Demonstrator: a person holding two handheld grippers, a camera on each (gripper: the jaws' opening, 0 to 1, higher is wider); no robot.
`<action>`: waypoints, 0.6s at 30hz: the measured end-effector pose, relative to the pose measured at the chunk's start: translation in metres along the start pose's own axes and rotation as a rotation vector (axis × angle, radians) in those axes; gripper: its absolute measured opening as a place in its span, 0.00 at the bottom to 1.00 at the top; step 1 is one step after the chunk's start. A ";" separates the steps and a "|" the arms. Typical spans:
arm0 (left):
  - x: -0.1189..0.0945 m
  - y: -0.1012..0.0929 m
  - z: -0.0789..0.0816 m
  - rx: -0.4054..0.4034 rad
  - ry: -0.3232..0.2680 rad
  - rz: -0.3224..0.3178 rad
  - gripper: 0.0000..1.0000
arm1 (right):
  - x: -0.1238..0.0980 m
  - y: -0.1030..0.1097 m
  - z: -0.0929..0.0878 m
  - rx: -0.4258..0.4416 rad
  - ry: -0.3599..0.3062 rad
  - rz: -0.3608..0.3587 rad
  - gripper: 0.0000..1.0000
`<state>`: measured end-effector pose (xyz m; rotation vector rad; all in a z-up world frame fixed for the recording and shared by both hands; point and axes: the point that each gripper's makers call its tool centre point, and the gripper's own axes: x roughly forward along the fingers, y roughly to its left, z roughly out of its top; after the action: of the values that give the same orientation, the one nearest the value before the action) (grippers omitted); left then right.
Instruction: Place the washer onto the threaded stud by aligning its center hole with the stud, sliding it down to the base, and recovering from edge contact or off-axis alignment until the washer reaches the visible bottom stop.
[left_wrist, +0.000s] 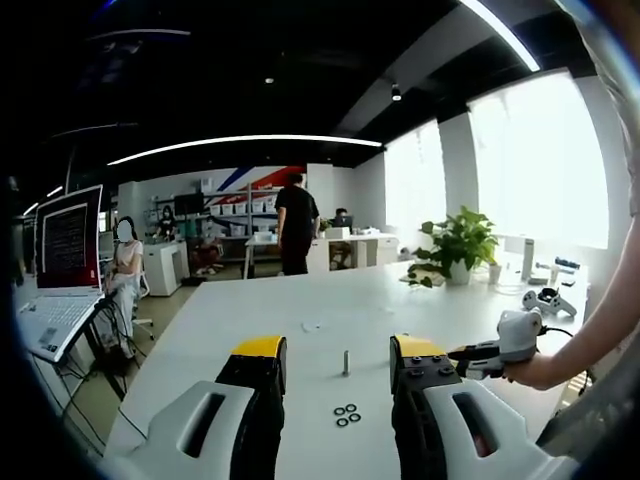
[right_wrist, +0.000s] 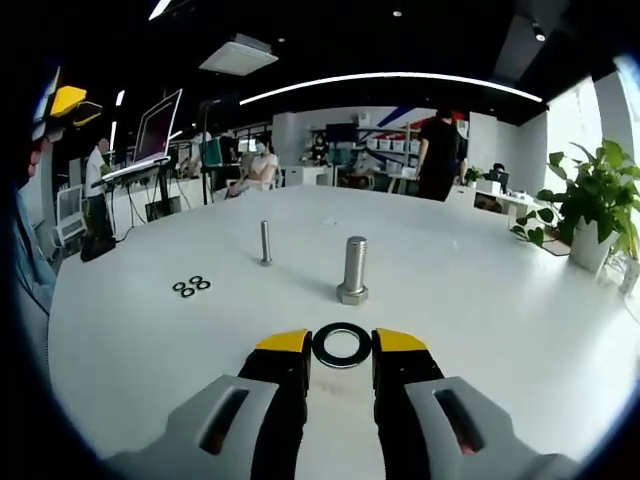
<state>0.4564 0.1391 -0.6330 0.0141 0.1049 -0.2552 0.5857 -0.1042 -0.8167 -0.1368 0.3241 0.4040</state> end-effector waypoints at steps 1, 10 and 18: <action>0.000 0.000 0.000 0.002 -0.001 0.001 0.40 | 0.000 0.001 0.002 0.000 -0.002 0.001 0.25; 0.000 0.000 0.002 -0.002 -0.006 0.002 0.40 | 0.003 0.004 0.015 0.002 -0.024 0.005 0.25; 0.000 -0.001 0.004 -0.004 -0.011 0.002 0.40 | 0.006 0.004 0.030 0.000 -0.048 0.010 0.25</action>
<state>0.4563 0.1380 -0.6286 0.0086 0.0942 -0.2531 0.5978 -0.0923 -0.7913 -0.1258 0.2779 0.4162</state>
